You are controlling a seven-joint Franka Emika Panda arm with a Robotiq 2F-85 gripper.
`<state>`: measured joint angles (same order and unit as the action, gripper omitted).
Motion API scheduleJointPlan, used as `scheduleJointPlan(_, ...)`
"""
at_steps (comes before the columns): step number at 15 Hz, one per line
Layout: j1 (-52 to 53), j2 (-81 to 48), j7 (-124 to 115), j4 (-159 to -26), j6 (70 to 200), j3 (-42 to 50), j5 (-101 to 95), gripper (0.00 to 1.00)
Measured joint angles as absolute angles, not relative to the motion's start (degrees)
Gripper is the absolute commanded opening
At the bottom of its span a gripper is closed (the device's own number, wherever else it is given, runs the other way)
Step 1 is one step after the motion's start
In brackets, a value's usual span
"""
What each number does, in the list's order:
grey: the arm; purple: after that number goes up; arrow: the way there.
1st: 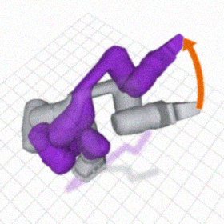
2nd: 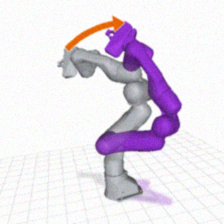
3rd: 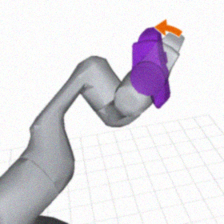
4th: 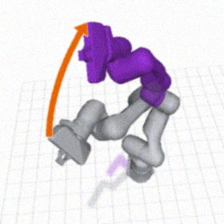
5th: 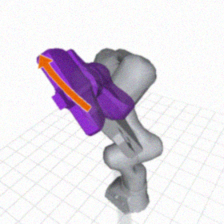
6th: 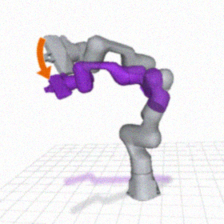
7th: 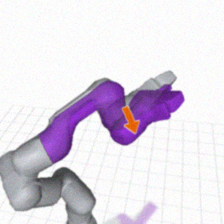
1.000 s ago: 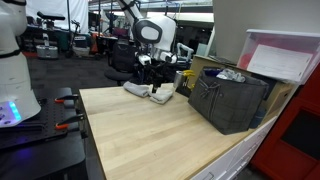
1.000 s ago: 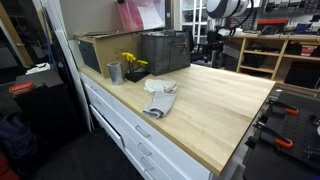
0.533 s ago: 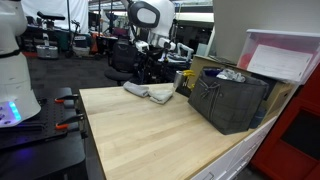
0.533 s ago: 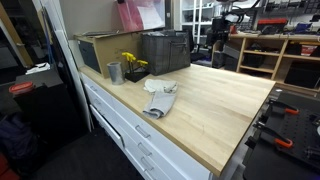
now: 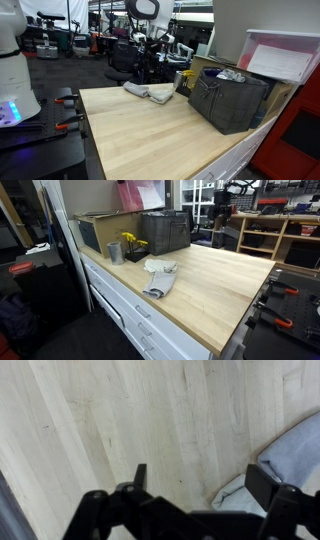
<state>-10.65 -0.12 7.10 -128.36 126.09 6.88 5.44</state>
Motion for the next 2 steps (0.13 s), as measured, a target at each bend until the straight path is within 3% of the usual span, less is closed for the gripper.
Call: scheduleJointPlan(2, -10.6, -0.19, 6.62, -128.37, 126.01, 6.88, 5.43, 1.0)
